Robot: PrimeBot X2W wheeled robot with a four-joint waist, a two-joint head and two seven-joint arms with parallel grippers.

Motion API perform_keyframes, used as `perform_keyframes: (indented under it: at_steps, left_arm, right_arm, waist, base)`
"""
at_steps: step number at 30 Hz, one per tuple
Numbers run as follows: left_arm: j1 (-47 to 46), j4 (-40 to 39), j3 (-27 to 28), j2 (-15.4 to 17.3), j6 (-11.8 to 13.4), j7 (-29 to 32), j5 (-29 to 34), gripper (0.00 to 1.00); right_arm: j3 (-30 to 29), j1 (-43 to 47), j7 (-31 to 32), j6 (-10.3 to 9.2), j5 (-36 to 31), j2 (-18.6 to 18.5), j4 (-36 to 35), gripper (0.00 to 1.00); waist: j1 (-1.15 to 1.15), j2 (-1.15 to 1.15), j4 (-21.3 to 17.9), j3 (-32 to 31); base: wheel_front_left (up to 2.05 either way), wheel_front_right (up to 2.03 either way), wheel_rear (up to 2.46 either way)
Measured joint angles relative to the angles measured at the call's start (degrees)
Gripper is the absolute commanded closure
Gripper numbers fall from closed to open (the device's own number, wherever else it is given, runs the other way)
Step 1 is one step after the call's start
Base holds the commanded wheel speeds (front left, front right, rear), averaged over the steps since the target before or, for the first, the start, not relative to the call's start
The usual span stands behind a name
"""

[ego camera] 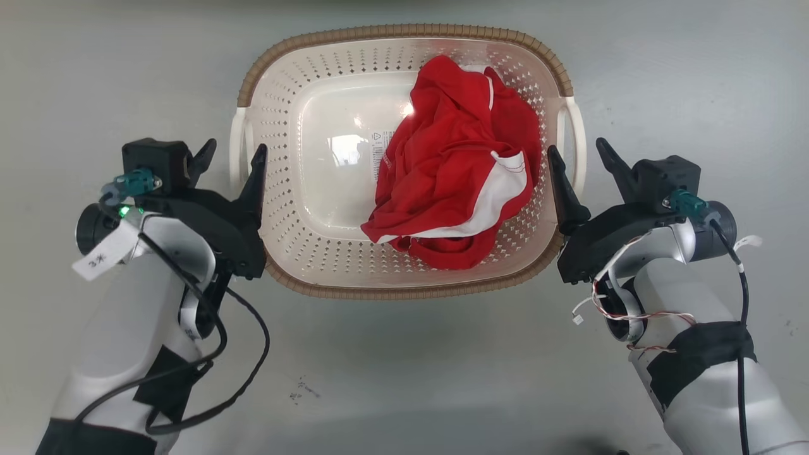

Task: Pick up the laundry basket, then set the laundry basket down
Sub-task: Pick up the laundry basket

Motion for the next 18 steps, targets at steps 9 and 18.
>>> perform_keyframes:
  at_steps: [9,18]
  left_arm:
    - [-4.2,8.1,0.5,-1.8,-1.2,2.9,-2.9,0.00]
    - [-7.4,13.8,1.3,-3.2,-2.5,3.8,-3.6,1.00]
  right_arm:
    - [1.2,-3.7,0.7,1.11,0.1,0.9,5.9,0.00]
    - [1.8,-6.9,0.0,2.19,0.6,2.0,10.4,1.00]
  waist:
    - [0.00,-0.01,-0.2,1.9]
    - [-0.01,-0.01,-0.3,3.0]
  base:
    - [0.00,0.00,0.00]
    - [0.00,0.00,0.00]
